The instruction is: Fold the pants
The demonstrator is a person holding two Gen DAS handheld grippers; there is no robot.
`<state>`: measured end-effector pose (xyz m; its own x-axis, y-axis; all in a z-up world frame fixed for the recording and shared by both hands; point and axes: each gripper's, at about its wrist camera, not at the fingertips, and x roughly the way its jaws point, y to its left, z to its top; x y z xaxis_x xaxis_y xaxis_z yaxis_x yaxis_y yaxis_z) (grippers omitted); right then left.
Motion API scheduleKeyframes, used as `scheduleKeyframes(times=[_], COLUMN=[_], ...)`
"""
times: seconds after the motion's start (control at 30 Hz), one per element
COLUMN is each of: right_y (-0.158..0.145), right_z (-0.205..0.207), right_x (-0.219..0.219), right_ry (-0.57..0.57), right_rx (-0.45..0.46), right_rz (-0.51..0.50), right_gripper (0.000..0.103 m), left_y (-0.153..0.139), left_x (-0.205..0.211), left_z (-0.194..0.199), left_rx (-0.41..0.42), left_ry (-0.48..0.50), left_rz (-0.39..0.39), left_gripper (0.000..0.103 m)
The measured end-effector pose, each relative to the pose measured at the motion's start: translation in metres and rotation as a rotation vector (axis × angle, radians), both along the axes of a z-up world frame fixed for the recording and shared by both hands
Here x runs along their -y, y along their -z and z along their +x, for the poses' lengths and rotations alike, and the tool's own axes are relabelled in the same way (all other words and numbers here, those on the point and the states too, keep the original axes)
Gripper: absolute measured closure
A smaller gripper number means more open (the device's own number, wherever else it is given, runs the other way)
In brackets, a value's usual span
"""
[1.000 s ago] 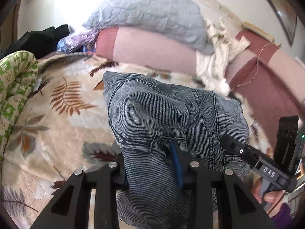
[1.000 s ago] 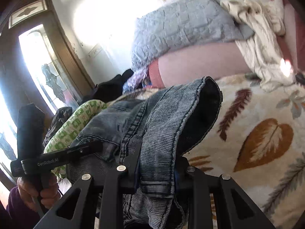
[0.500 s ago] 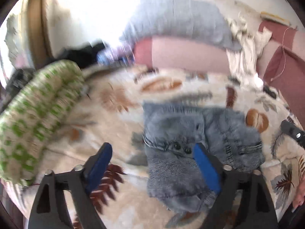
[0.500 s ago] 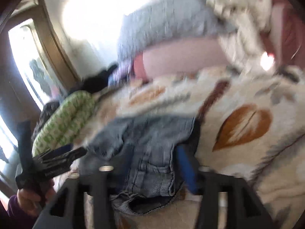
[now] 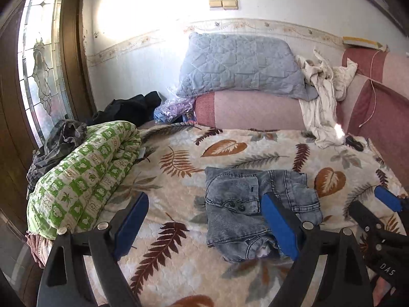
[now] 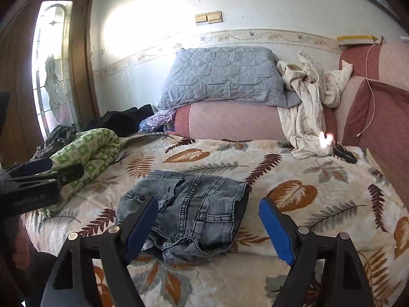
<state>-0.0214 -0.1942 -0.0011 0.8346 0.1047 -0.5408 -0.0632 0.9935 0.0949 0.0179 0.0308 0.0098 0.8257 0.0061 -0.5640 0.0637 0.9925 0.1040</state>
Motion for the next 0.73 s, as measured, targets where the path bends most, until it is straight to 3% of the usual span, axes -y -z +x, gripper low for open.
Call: scheduleKeyframes(times=[0.37, 0.73], right_y=[-0.006, 0.000], right_z=[-0.004, 0.001], right_x=[-0.026, -0.027], right_ry=[-0.050, -0.054], right_rx=[-0.002, -0.012], right_rz=[-0.013, -0.005], right_gripper=[0.019, 0.019], left_y=[-0.017, -0.012], left_x=[-0.017, -0.018], left_z=[-0.017, -0.014], left_rx=[0.052, 0.049], left_ry=[-0.037, 0.026], left_rz=[-0.012, -0.063], left_gripper=[0.013, 0.013])
